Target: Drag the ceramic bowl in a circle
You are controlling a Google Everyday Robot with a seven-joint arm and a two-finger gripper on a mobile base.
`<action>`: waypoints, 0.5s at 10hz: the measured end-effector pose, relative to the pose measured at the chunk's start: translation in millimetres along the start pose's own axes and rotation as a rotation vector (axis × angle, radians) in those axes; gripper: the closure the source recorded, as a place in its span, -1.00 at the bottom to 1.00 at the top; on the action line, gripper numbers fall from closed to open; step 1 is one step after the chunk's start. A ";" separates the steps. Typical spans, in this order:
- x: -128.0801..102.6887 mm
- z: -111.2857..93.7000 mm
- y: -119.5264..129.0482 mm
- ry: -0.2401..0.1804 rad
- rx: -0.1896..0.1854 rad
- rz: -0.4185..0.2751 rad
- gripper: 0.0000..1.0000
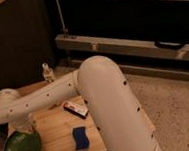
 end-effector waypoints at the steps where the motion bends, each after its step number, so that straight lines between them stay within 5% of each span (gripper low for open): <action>1: -0.5 6.3 20.1 -0.014 0.009 0.028 1.00; 5: -33.3 29.2 124.9 -0.124 0.034 0.256 1.00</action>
